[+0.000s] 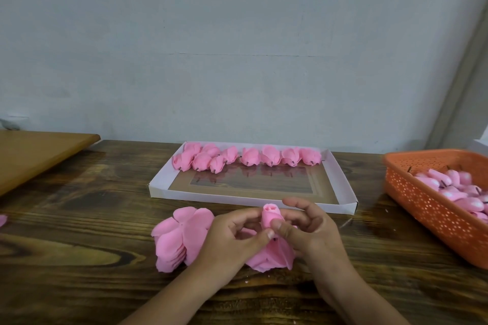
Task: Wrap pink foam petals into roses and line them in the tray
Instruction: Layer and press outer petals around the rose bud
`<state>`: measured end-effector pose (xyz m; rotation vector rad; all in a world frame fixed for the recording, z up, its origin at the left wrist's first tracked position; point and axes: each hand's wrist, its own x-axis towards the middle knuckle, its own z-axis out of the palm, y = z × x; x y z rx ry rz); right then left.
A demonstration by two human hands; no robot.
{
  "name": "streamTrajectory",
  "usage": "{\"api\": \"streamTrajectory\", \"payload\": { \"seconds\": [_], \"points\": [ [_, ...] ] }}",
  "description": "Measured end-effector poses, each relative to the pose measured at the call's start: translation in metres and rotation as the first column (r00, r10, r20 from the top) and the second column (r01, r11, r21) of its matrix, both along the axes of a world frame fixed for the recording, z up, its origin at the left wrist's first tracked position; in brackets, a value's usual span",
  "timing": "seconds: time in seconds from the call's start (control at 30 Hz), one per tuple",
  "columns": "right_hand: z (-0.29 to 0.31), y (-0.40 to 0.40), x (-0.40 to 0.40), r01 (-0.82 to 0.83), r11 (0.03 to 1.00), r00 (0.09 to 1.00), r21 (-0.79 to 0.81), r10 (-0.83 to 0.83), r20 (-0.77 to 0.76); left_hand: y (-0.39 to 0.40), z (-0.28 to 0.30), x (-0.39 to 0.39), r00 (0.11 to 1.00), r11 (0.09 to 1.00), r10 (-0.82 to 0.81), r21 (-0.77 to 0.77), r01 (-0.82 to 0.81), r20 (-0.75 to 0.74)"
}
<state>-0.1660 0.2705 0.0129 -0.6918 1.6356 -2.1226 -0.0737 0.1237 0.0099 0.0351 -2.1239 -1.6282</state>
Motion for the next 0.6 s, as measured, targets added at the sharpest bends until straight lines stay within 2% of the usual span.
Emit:
{"api": "streamTrajectory", "payload": {
  "seconds": [0.27,0.33,0.43,0.53,0.6],
  "points": [
    [0.0070,0.0005,0.0058,-0.032,0.999,0.999,-0.016,0.031,-0.022,0.0024,0.0016,0.0009,0.998,0.993,0.046,0.108,-0.050,0.039],
    [0.0081,0.0016,0.0063,-0.053,0.999,0.998,-0.014,0.052,-0.042,0.0021,0.0030,0.0011,0.997,0.984,0.064,0.165,-0.071,0.052],
    [0.0062,0.0048,0.0037,-0.045,0.999,0.995,0.007,0.046,-0.090,0.0016,0.0072,0.0011,0.993,0.939,0.078,0.330,-0.102,0.084],
    [0.0054,0.0057,0.0031,0.051,0.993,0.968,0.102,-0.024,-0.251,-0.0024,0.0087,-0.0003,0.984,0.865,0.128,0.472,-0.171,0.121],
    [0.0039,0.0055,0.0041,0.131,0.971,0.862,0.202,-0.010,-0.507,-0.0050,0.0083,-0.0023,0.983,0.820,0.140,0.542,-0.183,0.121]
  ]
}}
